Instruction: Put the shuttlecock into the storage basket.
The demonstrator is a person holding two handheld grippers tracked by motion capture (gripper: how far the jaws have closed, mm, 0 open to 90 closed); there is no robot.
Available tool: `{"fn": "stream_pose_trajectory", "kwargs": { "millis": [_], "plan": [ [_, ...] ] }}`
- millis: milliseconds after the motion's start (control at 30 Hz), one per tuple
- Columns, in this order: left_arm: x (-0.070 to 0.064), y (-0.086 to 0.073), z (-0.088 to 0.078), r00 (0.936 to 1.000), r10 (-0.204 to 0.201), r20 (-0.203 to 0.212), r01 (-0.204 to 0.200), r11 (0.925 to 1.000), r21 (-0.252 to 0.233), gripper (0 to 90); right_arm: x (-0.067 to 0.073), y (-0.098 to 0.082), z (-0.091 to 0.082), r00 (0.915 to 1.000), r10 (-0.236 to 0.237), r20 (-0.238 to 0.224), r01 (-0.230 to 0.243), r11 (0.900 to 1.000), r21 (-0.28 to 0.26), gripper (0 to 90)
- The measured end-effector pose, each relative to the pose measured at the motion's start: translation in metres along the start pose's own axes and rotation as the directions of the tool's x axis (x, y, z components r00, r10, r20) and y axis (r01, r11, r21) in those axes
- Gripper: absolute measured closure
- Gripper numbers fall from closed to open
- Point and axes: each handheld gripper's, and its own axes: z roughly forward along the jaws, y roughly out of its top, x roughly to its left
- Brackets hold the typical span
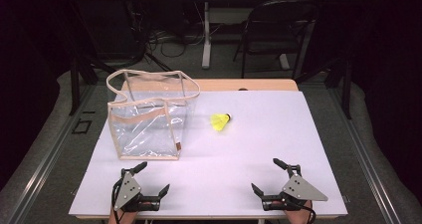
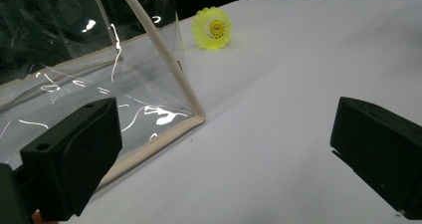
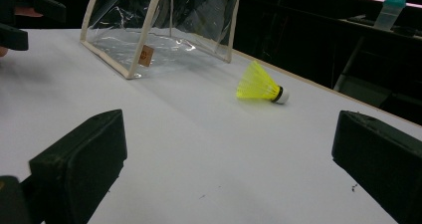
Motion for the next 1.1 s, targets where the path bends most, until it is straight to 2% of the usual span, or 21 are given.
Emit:
{"fn": "stream_pose_trajectory", "kwargs": {
  "millis": [467, 700, 1100],
  "plan": [
    [-0.003, 0.004, 0.007, 0.9998, 0.003, 0.019, -0.003, 1.0000, -0.006, 0.0, 0.000, 0.000, 0.002, 1.0000, -0.003, 0.005, 0.003, 1.000, 0.010, 0.8],
    [-0.004, 0.006, 0.011, 0.9996, 0.007, 0.027, -0.008, 0.9999, 0.006, 0.1, 0.000, -0.001, 0.003, 1.0000, 0.000, 0.001, 0.000, 1.000, 0.015, 0.8],
    [-0.009, 0.009, 0.021, 0.9978, 0.018, 0.064, -0.019, 0.9997, 0.017, 0.1, 0.000, -0.001, 0.004, 1.0000, 0.001, 0.000, -0.001, 1.000, 0.021, 0.8]
  ]
}}
